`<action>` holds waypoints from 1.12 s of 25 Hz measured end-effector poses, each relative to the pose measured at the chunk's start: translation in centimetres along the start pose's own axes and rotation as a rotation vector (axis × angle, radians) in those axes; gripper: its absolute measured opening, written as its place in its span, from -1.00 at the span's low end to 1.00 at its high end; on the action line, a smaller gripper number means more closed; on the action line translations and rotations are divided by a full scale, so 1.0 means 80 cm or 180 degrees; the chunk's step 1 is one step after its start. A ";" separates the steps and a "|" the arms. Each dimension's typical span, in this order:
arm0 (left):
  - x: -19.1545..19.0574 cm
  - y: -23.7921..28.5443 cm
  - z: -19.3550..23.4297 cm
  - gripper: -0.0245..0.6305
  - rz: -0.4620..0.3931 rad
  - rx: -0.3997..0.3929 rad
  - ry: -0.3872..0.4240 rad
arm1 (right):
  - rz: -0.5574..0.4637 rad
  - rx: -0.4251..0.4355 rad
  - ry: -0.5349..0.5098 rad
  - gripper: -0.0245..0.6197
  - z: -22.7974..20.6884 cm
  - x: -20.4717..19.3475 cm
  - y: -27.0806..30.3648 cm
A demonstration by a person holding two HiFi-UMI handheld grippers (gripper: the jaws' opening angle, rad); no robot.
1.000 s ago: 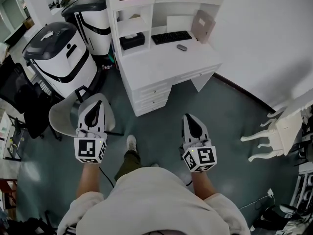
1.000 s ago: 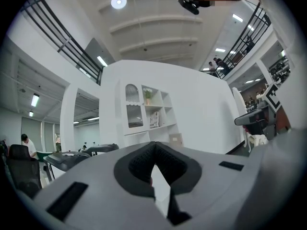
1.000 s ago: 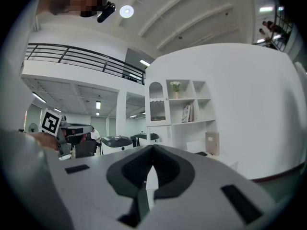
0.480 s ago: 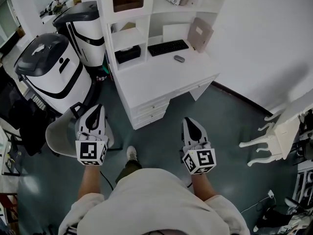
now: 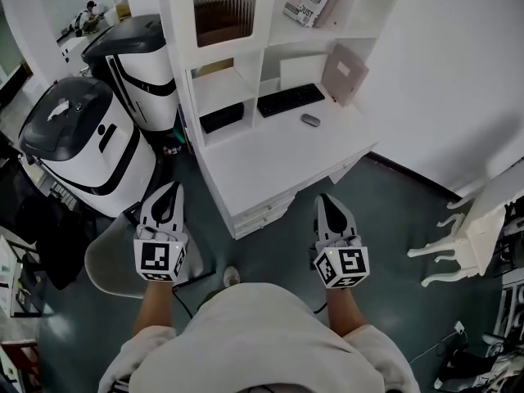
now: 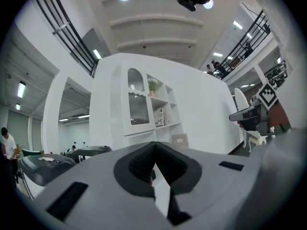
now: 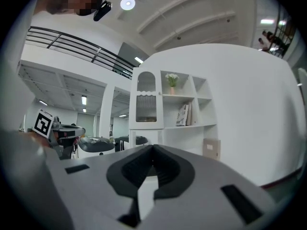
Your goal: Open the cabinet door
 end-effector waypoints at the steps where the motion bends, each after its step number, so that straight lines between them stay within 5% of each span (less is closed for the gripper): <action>1: -0.002 0.010 0.007 -0.93 0.0008 -0.0017 0.0006 | -0.0009 -0.0018 -0.0004 -0.91 -0.001 0.002 0.012; 8: -0.020 0.062 0.034 -0.93 0.0094 -0.0001 -0.0055 | 0.0015 -0.0015 -0.0014 -0.91 -0.015 0.008 0.072; 25: -0.008 0.115 0.001 -0.93 0.0110 0.0244 -0.0017 | 0.0007 0.0306 -0.0039 -0.91 -0.087 0.020 0.139; 28: -0.009 0.117 -0.002 -0.93 0.0121 0.0258 -0.0034 | 0.0018 0.0349 -0.0045 -0.69 -0.091 0.023 0.143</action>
Point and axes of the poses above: the fingertips, and each gripper's own axes: y forward along the fingers, z to its left, x out of its top, the point moved 9 cm from there along -y, backward along the fingers, and after that the axes turned 13 degrees about x, right-handed, at the moved point
